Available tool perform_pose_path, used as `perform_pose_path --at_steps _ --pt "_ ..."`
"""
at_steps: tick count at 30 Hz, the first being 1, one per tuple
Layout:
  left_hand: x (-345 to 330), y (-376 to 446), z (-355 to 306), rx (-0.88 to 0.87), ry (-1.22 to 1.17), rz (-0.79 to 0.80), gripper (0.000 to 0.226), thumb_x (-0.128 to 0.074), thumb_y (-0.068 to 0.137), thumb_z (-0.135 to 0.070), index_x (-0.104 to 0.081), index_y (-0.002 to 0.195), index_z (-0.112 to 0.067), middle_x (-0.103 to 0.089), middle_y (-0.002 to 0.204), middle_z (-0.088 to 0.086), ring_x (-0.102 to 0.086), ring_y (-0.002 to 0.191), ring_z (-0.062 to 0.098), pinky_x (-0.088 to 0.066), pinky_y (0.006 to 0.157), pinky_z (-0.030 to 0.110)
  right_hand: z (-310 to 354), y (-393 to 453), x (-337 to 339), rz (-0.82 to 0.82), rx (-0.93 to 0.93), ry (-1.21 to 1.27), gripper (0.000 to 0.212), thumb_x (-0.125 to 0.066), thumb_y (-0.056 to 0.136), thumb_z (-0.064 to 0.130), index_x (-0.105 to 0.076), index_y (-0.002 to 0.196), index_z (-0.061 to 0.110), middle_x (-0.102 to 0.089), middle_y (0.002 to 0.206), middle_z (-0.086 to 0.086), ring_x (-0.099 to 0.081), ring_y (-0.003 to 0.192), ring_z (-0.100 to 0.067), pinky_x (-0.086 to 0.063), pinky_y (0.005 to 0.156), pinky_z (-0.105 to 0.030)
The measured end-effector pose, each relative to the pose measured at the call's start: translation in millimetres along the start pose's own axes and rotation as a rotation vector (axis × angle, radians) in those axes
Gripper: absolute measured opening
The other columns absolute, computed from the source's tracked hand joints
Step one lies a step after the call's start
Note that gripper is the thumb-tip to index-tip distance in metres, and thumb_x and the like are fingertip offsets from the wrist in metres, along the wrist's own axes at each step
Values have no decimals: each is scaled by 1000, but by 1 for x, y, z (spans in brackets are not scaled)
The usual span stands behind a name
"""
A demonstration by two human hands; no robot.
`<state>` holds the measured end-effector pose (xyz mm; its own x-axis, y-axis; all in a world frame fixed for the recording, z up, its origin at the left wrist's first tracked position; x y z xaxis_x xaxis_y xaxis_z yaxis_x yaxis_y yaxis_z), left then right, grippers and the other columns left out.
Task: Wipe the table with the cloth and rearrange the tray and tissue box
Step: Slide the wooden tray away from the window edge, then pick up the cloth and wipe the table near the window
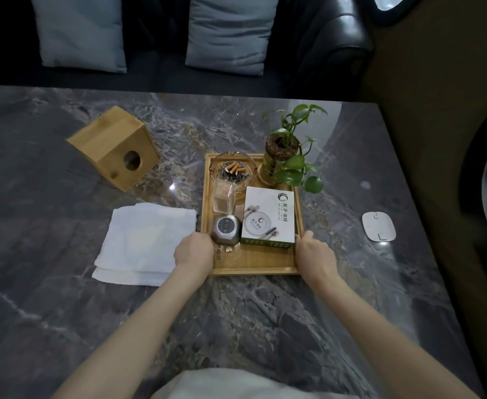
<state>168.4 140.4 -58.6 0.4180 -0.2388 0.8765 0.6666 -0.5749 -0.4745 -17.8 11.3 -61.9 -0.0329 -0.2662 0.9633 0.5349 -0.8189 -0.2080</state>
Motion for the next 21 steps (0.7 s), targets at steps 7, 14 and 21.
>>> perform_pose_path --at_steps 7,14,21 --pt "-1 -2 -1 -5 28 -16 35 -31 91 -2 -59 113 -2 -61 118 16 -57 108 33 -47 83 37 -1 -3 -2 30 -17 45 28 -25 101 27 -42 97 4 -68 93 -21 -64 86 -41 -39 61 -37" --pt "8 -6 6 35 -48 -50 32 -33 96 -14 -60 108 -4 -63 111 15 -60 98 32 -43 70 34 -6 5 18 -132 -18 116 29 -32 99 24 -49 90 2 -67 86 -24 -63 78 -41 -39 60 -38" --pt "52 -12 40 33 -423 -343 37 -32 95 -25 -59 83 -3 -69 86 18 -65 78 33 -53 72 43 56 15 75 -428 252 445 27 -42 95 19 -55 79 2 -60 58 -14 -55 49 -31 -39 45 -37"
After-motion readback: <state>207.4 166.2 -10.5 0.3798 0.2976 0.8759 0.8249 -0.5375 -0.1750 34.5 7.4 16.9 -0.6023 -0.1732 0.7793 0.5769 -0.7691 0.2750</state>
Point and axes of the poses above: each hand's wrist, its own y-axis towards the middle knuckle, its own x-axis out of the back of the hand, z = x × y, the point moved 3 cm from there along y, towards the middle knuckle
